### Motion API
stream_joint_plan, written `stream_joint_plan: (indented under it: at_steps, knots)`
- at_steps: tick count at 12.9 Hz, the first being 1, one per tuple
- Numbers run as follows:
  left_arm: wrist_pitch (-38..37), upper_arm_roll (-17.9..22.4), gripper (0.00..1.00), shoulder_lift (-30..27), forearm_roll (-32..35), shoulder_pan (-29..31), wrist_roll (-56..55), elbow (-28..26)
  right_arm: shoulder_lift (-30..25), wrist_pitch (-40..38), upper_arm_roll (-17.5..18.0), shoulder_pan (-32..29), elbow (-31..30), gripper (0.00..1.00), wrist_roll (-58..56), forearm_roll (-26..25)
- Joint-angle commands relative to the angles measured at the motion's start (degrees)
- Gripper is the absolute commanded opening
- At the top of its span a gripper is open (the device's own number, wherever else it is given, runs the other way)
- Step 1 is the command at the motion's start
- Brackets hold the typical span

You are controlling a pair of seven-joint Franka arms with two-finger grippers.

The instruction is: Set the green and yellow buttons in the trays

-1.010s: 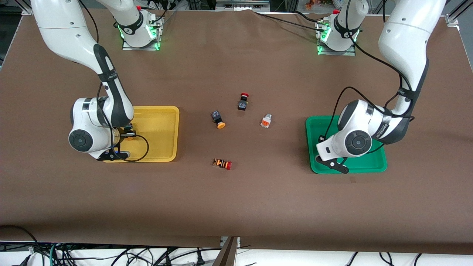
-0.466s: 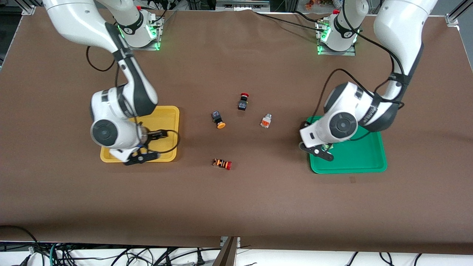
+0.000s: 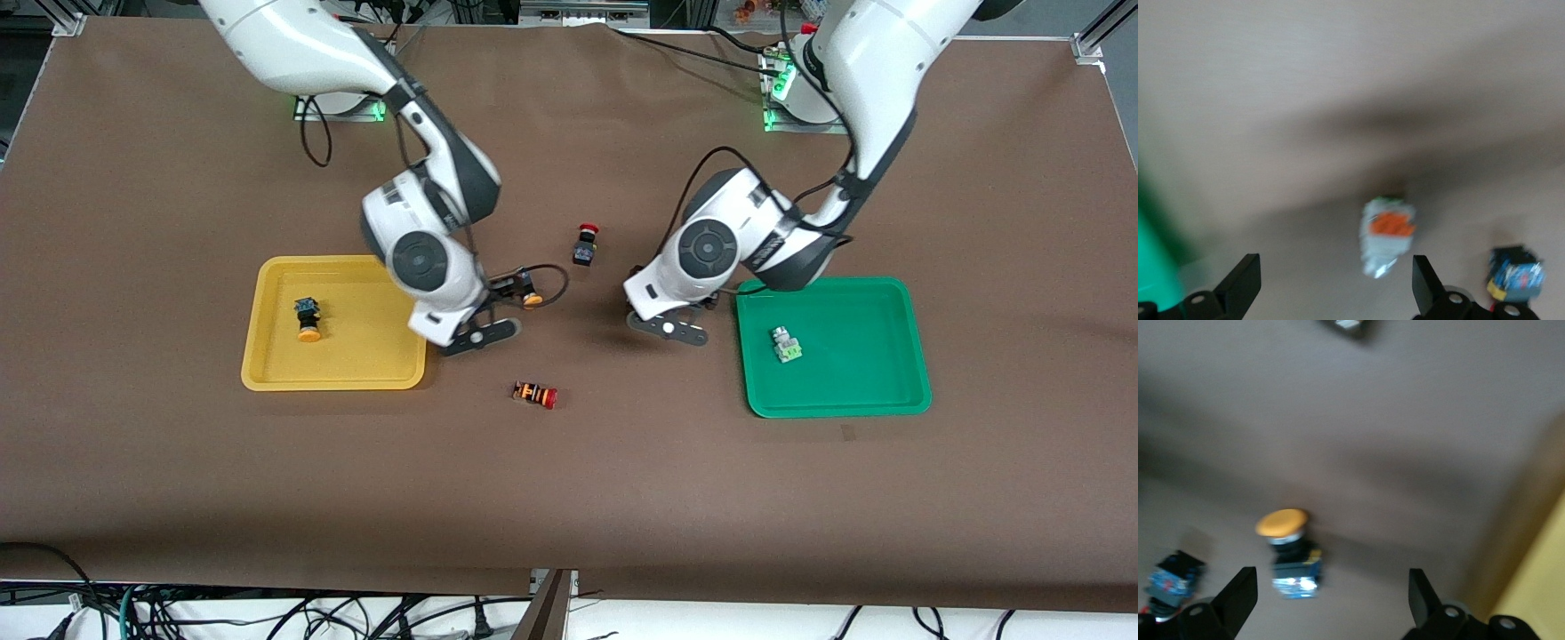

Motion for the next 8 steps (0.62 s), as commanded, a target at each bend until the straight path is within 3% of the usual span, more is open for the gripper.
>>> stream_joint_plan:
  at_steps: [1, 2, 3, 4, 5, 6, 7, 8]
  knots:
    - [6.1, 0.3, 1.0, 1.7, -0.1, -1.1, -2.1, -2.5, -0.2, 2.7, 1.9, 1.6, -3.2, 1.0, 4.8, -3.7]
    - [6.3, 0.3, 1.0, 1.8, 0.0, -1.1, -2.0, -2.7, -0.6, 4.0, 3.0, 1.7, -5.0, 1.0, 6.8, -4.5]
    - [6.5, 0.4, 0.91, 2.6, 0.2, -1.3, -1.7, -2.7, -1.0, 5.8, 3.5, 1.7, -7.1, 1.0, 8.4, -5.1]
    - [6.9, 0.3, 0.52, 2.8, 0.9, -1.3, -1.6, -2.7, -1.4, 7.4, 3.9, 1.7, -9.0, 1.0, 9.4, -5.6]
    - [7.0, 0.3, 0.23, 2.9, 1.0, -1.3, -1.6, -2.7, -1.7, 9.5, 3.9, 1.7, -10.8, 1.0, 10.3, -5.6]
    - [7.0, 0.3, 0.08, 3.0, 1.3, -1.3, -1.6, -2.7, -1.7, 12.4, 3.9, 1.7, -12.7, 1.0, 10.6, -6.2]
    - [7.0, 0.4, 0.0, 3.0, 1.3, -1.3, -1.6, -2.7, -1.7, 15.4, 3.9, 1.7, -14.4, 1.0, 10.6, -7.1]
    - [7.0, 0.3, 0.0, 2.9, 1.3, -1.2, -1.4, -2.7, -1.5, 16.9, 3.9, 1.6, -14.9, 1.0, 10.5, -7.5]
